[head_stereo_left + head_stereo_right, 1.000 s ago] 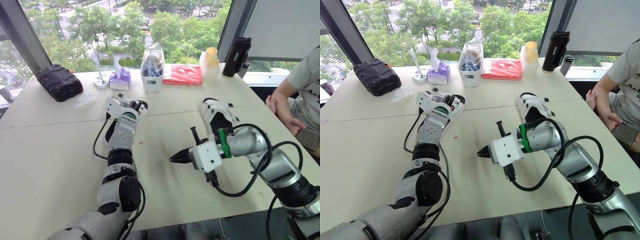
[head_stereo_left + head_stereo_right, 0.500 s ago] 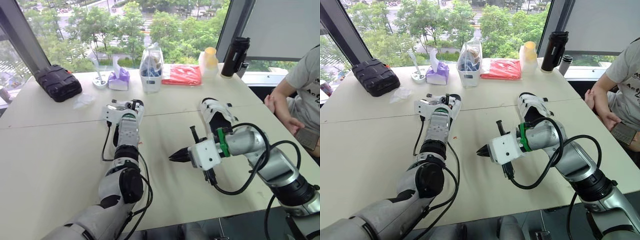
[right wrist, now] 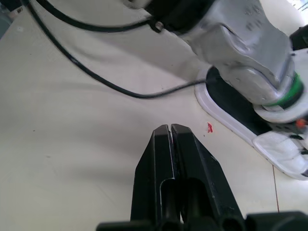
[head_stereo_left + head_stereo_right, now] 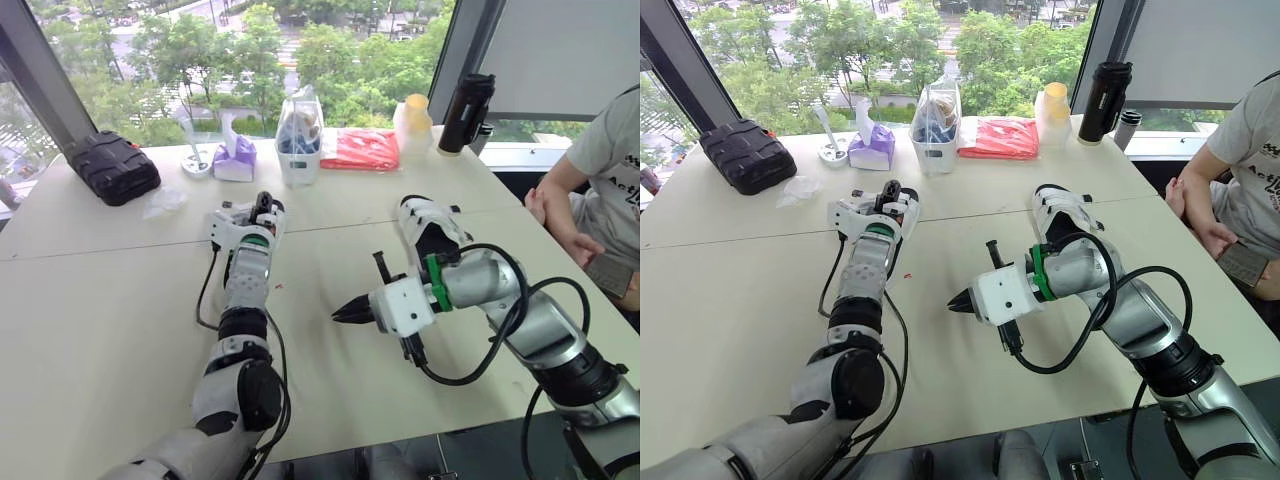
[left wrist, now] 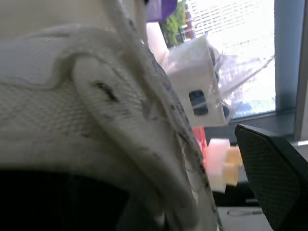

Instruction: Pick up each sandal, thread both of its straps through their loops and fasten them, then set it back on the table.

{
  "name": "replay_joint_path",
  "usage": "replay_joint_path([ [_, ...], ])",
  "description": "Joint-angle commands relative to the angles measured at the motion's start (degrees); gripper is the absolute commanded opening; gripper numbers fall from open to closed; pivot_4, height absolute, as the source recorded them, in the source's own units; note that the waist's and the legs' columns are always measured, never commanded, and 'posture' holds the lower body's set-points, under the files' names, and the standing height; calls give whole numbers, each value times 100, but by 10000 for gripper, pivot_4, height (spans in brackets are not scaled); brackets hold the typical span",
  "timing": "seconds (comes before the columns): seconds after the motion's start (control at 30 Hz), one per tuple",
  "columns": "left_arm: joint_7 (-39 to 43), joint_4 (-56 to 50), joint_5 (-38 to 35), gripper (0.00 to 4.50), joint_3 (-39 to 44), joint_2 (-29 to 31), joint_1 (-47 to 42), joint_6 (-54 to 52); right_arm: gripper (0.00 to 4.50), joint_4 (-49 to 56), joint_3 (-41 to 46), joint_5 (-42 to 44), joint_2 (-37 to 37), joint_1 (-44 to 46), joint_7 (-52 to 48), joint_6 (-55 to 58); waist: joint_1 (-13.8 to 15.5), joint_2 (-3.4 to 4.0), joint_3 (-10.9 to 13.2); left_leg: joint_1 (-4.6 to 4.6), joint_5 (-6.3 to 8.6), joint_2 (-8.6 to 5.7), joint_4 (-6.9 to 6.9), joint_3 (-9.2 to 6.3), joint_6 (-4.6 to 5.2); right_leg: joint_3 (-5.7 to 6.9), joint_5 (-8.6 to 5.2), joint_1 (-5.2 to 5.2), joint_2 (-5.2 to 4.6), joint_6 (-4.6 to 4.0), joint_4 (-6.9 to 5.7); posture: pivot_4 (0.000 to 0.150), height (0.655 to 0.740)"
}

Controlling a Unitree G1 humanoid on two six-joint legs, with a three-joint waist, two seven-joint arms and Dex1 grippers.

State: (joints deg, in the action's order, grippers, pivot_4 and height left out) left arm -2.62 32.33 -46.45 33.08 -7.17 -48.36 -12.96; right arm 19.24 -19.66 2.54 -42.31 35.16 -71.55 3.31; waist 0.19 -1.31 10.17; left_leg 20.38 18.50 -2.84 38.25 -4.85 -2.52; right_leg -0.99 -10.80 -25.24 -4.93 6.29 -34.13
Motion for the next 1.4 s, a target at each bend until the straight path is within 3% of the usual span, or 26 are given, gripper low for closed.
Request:
replay_joint_path([
  [0.03,-395,-1204,-363,44520,-253,190,482,-1156,0,-23,27,38,57,147,-29,-156,-4,0,0,0,0,0,0,-1,0,0,0,0,0,0,-2,1500,7400],
  [0.43,-1127,-3208,-1221,44520,-558,555,1530,-3087,0,-226,-41,17,166,243,-65,-345,44,0,-1,0,-2,-2,6,-3,-3,-2,0,3,-1,-1,-4,1500,7400],
  [0.67,-1050,-4316,-1903,44520,-919,1331,2145,-4401,0,-339,-55,11,199,265,-85,-461,33,1,-1,-1,-2,-1,5,-5,-4,-3,0,1,-1,-1,-8,1500,7400],
  [0.8,-91,-5146,-1780,44520,-1391,2449,2362,-4741,0,-485,14,51,209,244,-36,-439,19,1,-1,-2,-4,-2,5,-4,-7,-4,0,1,-1,-2,-10,1500,7400],
  [1.0,1363,-5901,-1201,44520,-1600,3795,2497,-4099,0,-874,703,466,257,395,457,583,12,2,-1,-1,-4,-2,4,-3,-7,-5,-1,1,0,-4,-10,1500,7400],
  [1.13,2473,-6249,-1320,44520,-1342,4836,2653,-4071,0,-601,1376,1178,68,274,586,1809,9,2,-1,2,-3,0,1,-4,-6,-5,-2,-1,1,-6,-8,1500,7400],
  [1.3,3675,-6222,-809,44520,-979,6114,3196,-3709,0,92,2053,2306,-330,110,584,3361,-15,11,5,4,11,1,-8,3,20,-9,-6,-5,1,-11,-1,1500,7400],
  [1.4,4817,-6405,-995,44520,-289,6693,4235,-3901,0,406,2445,2920,-701,2,528,4084,-81,18,9,3,30,11,-7,6,53,-7,-7,-6,5,-12,-3,1500,7400],
])
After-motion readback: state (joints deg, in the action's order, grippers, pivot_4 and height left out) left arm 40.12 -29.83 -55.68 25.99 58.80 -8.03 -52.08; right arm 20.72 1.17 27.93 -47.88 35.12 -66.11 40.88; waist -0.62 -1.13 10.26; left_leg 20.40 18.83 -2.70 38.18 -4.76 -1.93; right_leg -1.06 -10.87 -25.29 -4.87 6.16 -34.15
